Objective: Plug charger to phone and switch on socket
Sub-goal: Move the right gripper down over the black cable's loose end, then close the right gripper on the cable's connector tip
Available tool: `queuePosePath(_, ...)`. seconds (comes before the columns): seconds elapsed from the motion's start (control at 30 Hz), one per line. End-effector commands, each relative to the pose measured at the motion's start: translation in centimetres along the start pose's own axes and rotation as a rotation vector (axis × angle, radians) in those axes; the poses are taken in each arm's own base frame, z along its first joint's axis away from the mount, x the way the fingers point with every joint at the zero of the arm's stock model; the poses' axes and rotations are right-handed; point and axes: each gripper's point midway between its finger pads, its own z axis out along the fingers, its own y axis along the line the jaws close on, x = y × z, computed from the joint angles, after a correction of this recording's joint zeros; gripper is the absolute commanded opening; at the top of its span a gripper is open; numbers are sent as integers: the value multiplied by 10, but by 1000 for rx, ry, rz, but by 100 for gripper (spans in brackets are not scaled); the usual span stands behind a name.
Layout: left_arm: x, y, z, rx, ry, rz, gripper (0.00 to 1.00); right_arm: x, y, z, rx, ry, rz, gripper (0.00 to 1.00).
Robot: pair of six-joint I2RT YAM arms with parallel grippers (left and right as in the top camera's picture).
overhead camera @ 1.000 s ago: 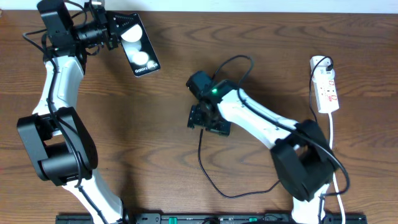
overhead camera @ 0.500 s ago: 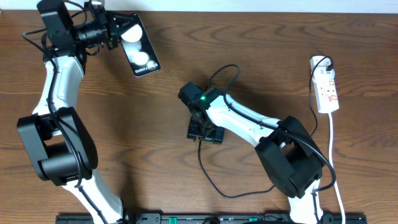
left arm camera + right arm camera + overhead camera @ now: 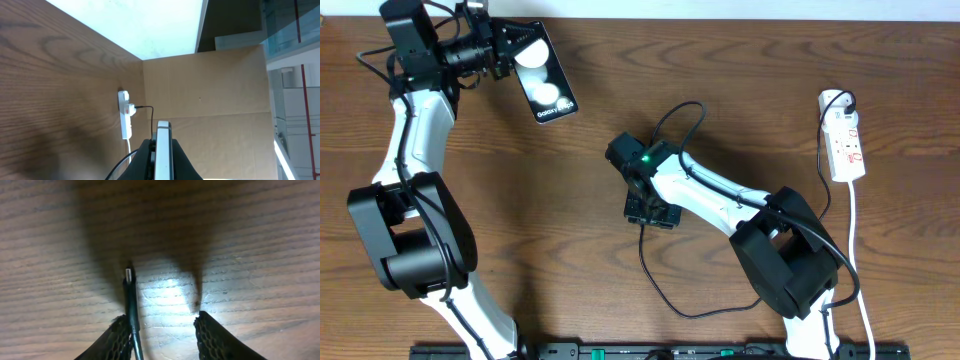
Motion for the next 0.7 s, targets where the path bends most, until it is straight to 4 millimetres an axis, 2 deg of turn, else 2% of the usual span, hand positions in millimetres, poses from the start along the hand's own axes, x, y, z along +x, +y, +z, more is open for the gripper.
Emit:
queuePosePath(0.0, 5, -18, -2, 24, 25, 45, 7, -4, 3, -1, 6, -25, 6, 33)
queuePosePath(0.1, 5, -18, -2, 24, 25, 45, 7, -5, 2, 4, 12, -20, 6, 27)
queuePosePath(0.27, 5, -18, -2, 24, 25, 51, 7, -4, -1, 14, 33, -4, 9, 25)
queuePosePath(0.67, 5, -18, -2, 24, 26, 52, 7, -18, 7, 14, -17, -39, 70, 29)
